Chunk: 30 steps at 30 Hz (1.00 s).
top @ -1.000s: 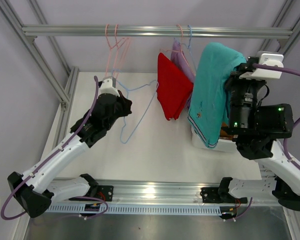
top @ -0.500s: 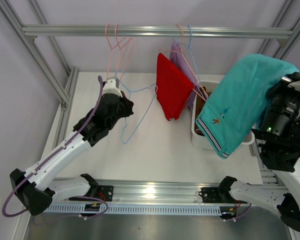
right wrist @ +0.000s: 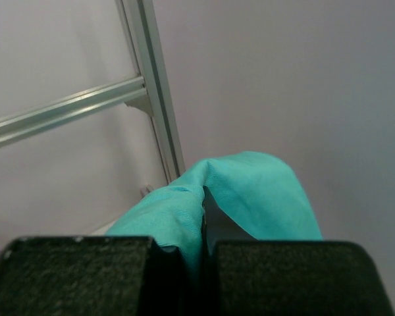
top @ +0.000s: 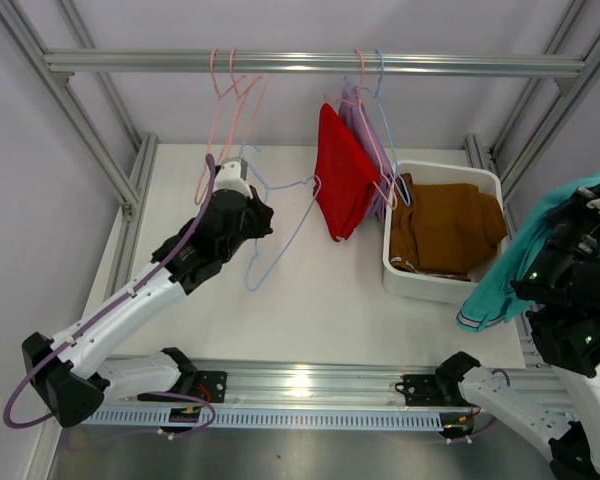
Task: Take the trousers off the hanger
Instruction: Place the trousers in the bin.
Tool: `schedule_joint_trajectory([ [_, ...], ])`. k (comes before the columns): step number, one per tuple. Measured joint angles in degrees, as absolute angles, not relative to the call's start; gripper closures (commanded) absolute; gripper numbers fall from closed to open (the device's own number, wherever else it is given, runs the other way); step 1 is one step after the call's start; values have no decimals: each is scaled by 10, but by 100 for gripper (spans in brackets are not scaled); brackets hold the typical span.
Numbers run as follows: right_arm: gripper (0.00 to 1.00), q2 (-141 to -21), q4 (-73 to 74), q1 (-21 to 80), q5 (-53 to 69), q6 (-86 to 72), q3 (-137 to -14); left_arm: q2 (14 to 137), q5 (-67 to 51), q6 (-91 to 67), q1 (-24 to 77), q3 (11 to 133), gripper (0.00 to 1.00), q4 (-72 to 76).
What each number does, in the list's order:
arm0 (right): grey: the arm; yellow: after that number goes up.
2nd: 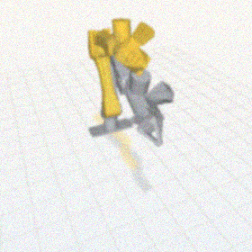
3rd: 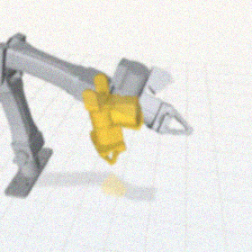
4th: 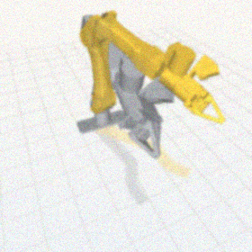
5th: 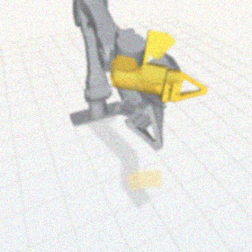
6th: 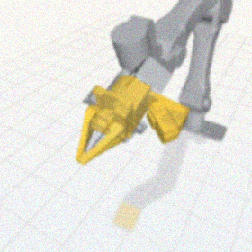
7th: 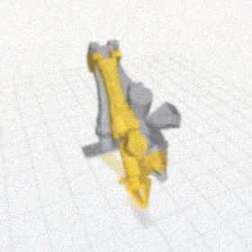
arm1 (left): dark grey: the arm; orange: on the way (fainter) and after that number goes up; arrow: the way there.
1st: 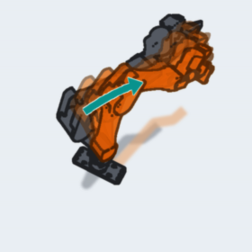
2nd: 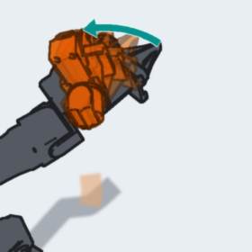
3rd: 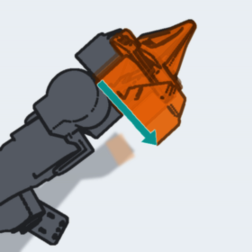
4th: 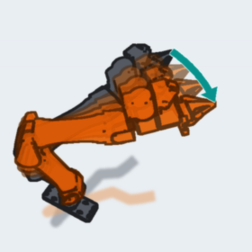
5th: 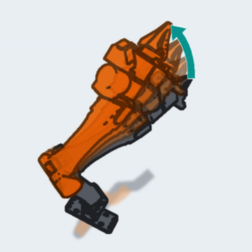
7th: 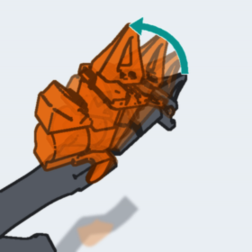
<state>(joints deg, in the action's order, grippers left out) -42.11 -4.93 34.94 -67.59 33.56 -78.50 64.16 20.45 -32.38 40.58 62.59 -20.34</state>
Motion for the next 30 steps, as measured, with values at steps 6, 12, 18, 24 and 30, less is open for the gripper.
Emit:
schedule_joint_trajectory([
  [6,100,-392,20,333,-670,229,-690,647,209,-314,427,628,100,-206],
  [12,100,-473,56,311,-631,141,-643,655,209,-308,436,634,100,-210],
  [18,100,-596,57,262,-571,81,-642,655,215,-295,442,646,99,-217],
  [24,100,-671,58,197,-506,34,-654,655,220,-288,447,651,99,-220],
  [30,100,-735,63,154,-453,-8,-693,655,223,-282,448,654,100,-221],
])
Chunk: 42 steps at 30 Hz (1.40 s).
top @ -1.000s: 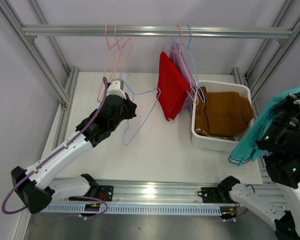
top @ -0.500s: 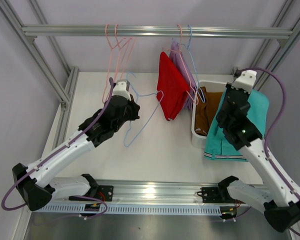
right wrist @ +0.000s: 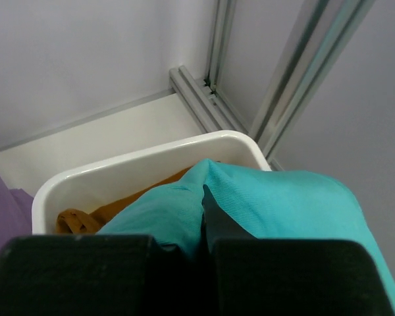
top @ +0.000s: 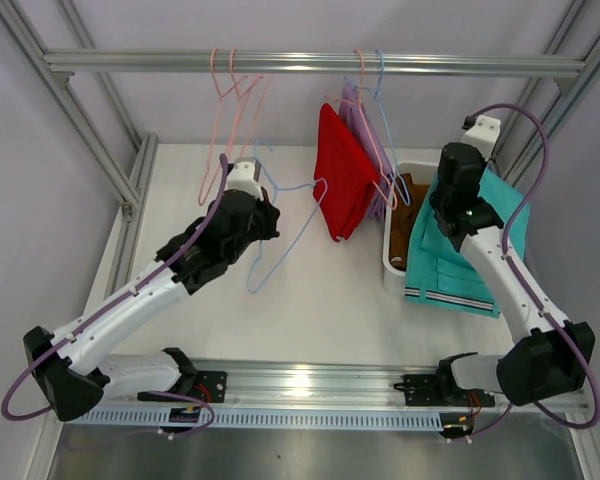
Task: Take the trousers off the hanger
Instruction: Place the trousers in the bin.
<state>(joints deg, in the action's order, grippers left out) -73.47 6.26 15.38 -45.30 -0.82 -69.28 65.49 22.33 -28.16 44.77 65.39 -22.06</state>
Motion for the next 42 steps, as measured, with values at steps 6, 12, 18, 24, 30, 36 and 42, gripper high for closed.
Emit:
schedule_joint_trajectory([
  [6,100,-801,57,141,-420,-31,-713,655,224,-278,448,655,100,-221],
  [12,100,-878,41,140,-400,-39,-728,654,229,-273,448,655,100,-221],
  [18,100,-952,17,140,-385,-46,-765,653,230,-269,448,655,100,-221],
  [24,94,-1011,5,140,-369,-51,-810,653,229,-269,448,662,100,-224],
  [30,34,-1020,6,140,-368,-61,-813,653,225,-269,448,662,99,-225],
  [36,13,-999,27,136,-363,-65,-813,653,216,-269,448,663,99,-225],
  [42,26,-917,64,133,-352,-71,-813,653,208,-269,448,663,100,-225],
])
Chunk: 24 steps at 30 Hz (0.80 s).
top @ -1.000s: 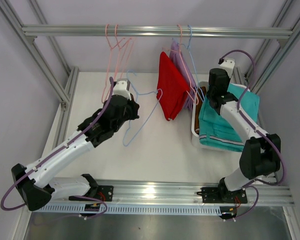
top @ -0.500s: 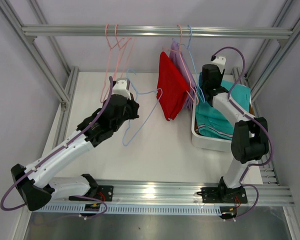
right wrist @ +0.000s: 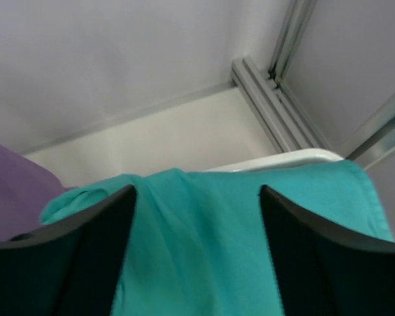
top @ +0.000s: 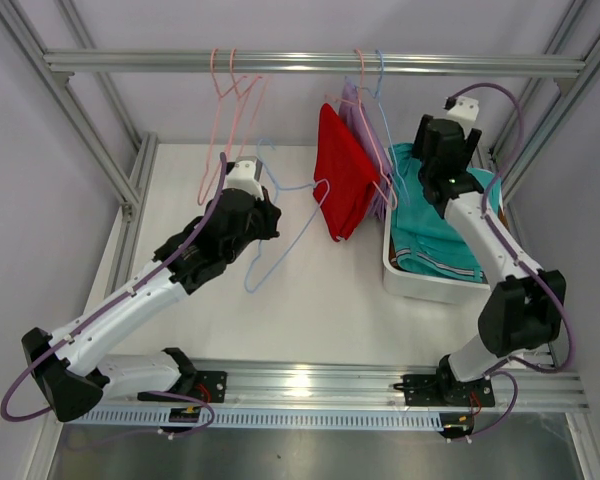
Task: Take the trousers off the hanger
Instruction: Place the trousers in the bin.
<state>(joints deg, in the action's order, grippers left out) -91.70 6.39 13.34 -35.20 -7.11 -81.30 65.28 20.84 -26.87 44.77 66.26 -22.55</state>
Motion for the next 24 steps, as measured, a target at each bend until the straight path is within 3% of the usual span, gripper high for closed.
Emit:
schedule_joint_trajectory([
  [2,47,-887,66,133,-350,-75,-815,653,208,-269,448,663,99,-226],
  [8,85,-829,62,128,-347,-96,-796,653,206,-269,448,663,99,-229],
  [13,93,-829,58,125,-334,-122,-716,653,201,-269,448,663,99,-229],
  [24,89,-963,90,109,-301,-200,-661,652,192,-269,448,668,100,-232],
])
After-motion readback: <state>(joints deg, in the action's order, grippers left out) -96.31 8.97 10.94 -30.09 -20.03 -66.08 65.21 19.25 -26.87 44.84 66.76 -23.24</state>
